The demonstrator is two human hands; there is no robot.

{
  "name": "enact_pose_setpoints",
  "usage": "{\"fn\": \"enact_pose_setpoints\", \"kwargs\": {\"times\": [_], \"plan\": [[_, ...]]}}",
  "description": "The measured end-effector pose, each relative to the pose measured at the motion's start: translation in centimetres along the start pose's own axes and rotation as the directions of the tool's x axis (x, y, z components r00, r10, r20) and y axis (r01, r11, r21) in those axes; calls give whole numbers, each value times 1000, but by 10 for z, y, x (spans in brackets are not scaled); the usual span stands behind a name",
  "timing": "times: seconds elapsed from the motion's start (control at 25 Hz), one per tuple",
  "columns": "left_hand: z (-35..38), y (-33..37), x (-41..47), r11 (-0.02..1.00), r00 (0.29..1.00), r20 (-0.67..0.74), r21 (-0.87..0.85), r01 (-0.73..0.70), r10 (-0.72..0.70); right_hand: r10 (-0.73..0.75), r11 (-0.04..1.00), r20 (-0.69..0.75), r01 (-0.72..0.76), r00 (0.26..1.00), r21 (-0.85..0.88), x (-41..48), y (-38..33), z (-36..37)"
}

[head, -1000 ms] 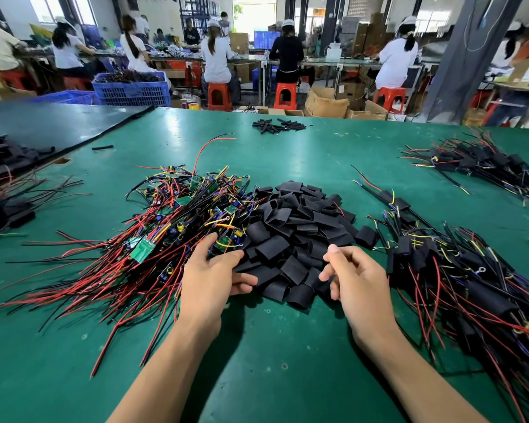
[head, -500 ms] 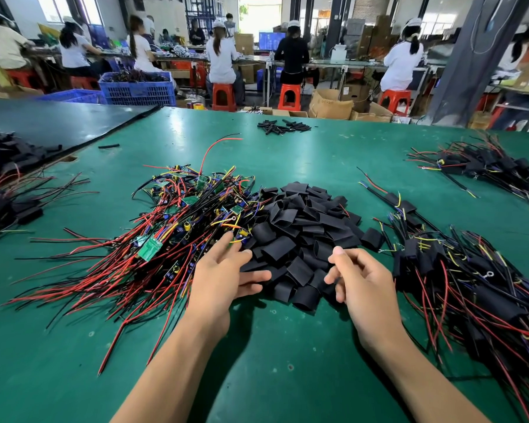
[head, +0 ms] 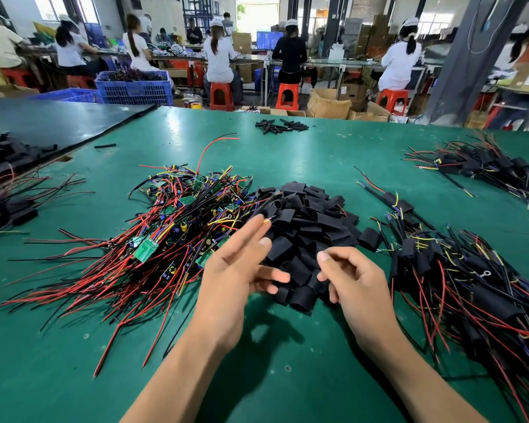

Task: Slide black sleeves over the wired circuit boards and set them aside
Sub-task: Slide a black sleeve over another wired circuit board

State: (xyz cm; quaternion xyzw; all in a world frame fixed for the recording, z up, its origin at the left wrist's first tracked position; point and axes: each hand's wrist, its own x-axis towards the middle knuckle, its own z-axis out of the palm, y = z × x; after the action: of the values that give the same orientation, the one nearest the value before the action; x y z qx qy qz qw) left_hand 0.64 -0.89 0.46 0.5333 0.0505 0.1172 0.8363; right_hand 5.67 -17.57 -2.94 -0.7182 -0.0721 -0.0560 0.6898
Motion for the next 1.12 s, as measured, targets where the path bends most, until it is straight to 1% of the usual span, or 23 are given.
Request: {"fn": "enact_pose_setpoints", "kwargs": {"times": [0.12, 0.16, 0.2, 0.28, 0.36, 0.44, 0.48, 0.56, 0.68, 0.76, 0.84, 0.92, 1.0, 1.12], "plan": [[10, -6, -9, 994, 981, 186, 102, 41, -59, -43, 998, 67, 46, 997, -41, -3, -3, 3], [13, -9, -12, 988, 964, 253, 145, 47, -83, -49, 999, 106, 51, 993, -14, -4, -5, 4], [15, -12, -14, 983, 947, 305, 177, 47, -100, -37, 998, 154, 29, 987, 53, -4, -7, 4], [17, -16, -18, 979, 931, 346, 197, 51, -118, 44, 967, 237, -101, 970, 233, -2, -9, 2], [16, -16, -17, 980, 935, 334, 187, 63, -124, 96, 908, 301, -208, 949, 365, 1, -11, -3], [13, -16, -14, 983, 942, 317, 173, 58, -111, 85, 870, 349, -241, 933, 430, 1, -13, -5], [11, -15, -13, 985, 944, 315, 164, 51, -102, 82, 865, 346, -239, 935, 441, 1, -13, -4], [9, -14, -11, 988, 950, 299, 143, 52, -94, 92, 876, 266, -205, 960, 437, 2, -13, -2], [6, -13, -8, 992, 977, 194, 102, 72, -91, 84, 889, 88, -115, 993, 442, 8, -16, -4], [1, -11, -4, 994, 988, 127, 74, 78, -86, 95, 881, 27, -96, 995, 462, 12, -19, -9], [-2, -10, 0, 995, 993, 87, 59, 75, -80, 120, 863, 3, -106, 993, 494, 15, -20, -14], [-4, -12, 2, 993, 996, 56, 101, 66, -72, 160, 826, 22, -146, 987, 545, 17, -22, -16], [-4, -15, 3, 982, 996, 52, 176, 61, -71, 199, 781, 86, -211, 976, 587, 17, -24, -15], [1, -20, -1, 963, 981, 131, 246, 106, -141, 192, 733, 194, -272, 962, 624, 14, -26, -13]]}}
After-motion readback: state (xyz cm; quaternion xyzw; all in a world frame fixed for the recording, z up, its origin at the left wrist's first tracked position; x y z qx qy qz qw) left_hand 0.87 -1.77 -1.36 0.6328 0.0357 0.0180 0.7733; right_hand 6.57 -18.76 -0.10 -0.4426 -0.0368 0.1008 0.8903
